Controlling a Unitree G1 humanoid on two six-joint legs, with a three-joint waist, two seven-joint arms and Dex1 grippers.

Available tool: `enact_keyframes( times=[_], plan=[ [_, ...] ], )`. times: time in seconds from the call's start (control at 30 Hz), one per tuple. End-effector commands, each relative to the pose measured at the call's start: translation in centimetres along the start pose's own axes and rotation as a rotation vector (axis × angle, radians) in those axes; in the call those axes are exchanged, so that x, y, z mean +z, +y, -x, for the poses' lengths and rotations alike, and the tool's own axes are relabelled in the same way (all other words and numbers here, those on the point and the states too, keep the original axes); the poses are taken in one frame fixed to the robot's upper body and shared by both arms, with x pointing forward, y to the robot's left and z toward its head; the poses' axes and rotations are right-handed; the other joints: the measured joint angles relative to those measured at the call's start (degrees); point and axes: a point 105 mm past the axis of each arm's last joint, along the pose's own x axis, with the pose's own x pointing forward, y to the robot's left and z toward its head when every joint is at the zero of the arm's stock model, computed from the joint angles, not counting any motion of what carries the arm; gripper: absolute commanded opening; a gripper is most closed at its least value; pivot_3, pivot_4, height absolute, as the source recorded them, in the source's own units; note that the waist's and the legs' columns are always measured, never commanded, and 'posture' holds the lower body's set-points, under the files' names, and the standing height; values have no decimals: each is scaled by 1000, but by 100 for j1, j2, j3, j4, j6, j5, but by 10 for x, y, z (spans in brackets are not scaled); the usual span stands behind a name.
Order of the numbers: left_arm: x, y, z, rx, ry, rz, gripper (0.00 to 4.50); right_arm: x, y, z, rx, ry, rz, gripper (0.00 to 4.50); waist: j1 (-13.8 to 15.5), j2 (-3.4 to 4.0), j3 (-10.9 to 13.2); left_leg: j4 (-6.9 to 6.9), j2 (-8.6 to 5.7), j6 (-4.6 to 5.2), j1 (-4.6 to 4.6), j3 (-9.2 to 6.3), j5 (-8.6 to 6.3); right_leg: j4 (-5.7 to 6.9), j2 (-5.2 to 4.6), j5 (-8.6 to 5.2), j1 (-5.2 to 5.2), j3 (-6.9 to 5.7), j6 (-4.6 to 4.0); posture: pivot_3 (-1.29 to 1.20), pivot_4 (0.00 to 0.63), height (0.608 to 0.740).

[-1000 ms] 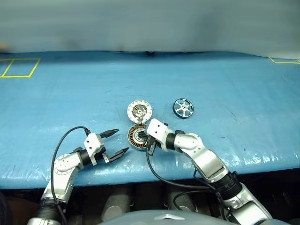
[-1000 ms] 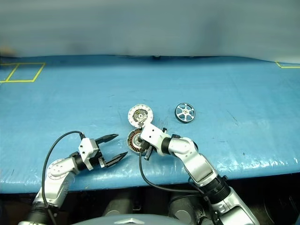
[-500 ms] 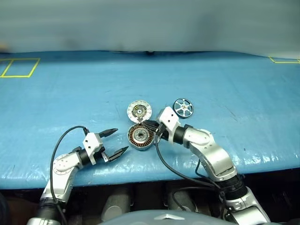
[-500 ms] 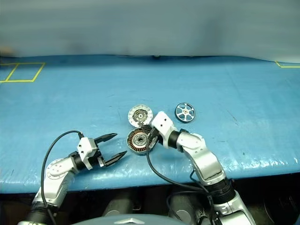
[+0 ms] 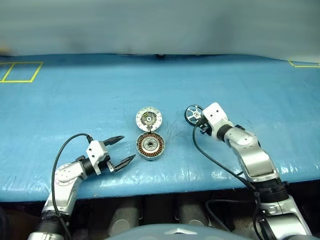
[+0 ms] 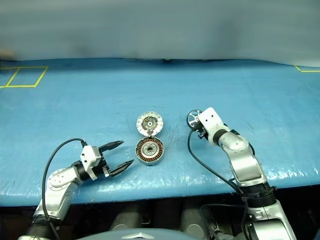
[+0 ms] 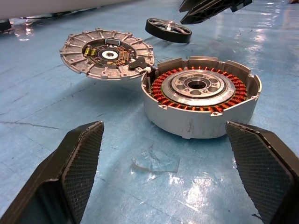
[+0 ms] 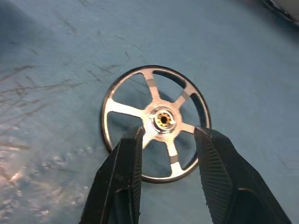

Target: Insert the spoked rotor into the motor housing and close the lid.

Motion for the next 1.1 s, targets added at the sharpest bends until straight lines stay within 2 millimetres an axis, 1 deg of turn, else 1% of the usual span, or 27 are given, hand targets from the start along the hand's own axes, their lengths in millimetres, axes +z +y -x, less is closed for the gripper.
enact_keyframes(
  times=[0.03, 0.13, 0.23, 0.4, 0.53, 0.67, 0.77, 0.8, 0.93, 1.1],
  plan=[
    [10, 3, 0, 9, -37, -26, 4442, 6, -13, 0, -40, -20, 3, 1832, 1, 0, 0, 0, 0, 0, 0, -1, 0, 0, 1, 0, 0, -1, 0, 0, 150, 740],
    [10, 2, -1, 11, -37, -26, 4442, 3, -14, -1, -35, -7, 0, 1832, 1, 0, 0, 0, 0, 28, -1, 0, 16, 0, 1, -1, 0, -2, 0, 0, 150, 740],
    [10, 2, -1, 16, -37, -27, 4442, -1, -9, -4, -5, 9, 7, 1832, 1, 0, 0, 1, 0, 29, -1, 0, 16, 0, 1, -1, 1, -2, 1, 0, 150, 740],
    [9, 2, 0, 20, -32, -27, 4442, -1, -3, -5, 18, 7, 4, 1832, 1, 0, 0, 0, 0, 29, 0, -1, 16, 1, 1, -1, 2, -2, 1, 0, 150, 740],
    [9, 2, 0, 22, -27, -27, 4442, 8, -7, -4, -6, -32, -25, 1832, 1, 0, 0, 0, 0, 29, -1, -1, 16, 1, 1, -1, 1, -2, 1, 0, 150, 740],
    [8, 2, 1, 20, -22, -23, 4442, 16, -5, -3, 10, -61, -39, 1832, 1, 0, 0, 1, 0, 28, 0, -2, 16, 1, 1, -1, 1, -2, 1, 0, 150, 740],
    [7, 1, 1, 18, -20, -23, 4442, 17, -4, -5, 20, -56, -22, 2376, 0, 0, 0, 0, 0, 28, 0, -2, 16, 1, 1, -1, 2, -2, 0, 0, 150, 740],
    [7, 1, 1, 18, -20, -23, 4442, 17, -3, -5, 25, -55, -12, 2745, 1, 0, 0, 0, 0, 28, 0, -2, 16, 1, 1, -1, 1, -2, 0, 0, 150, 740],
    [7, 1, 1, 17, -17, -23, 4442, 18, 1, -10, 53, -42, 37, 3975, 0, 0, 0, 1, 0, 28, 0, -2, 16, 1, 0, -1, 1, -2, 0, 0, 150, 740],
    [6, 1, 1, 20, -13, -23, 4442, 14, -1, -21, 68, -6, 97, 3975, -13, 0, 0, 2, 0, 28, 1, -1, 16, 2, 1, -1, 3, -3, 0, 0, 150, 740]
  ],
)
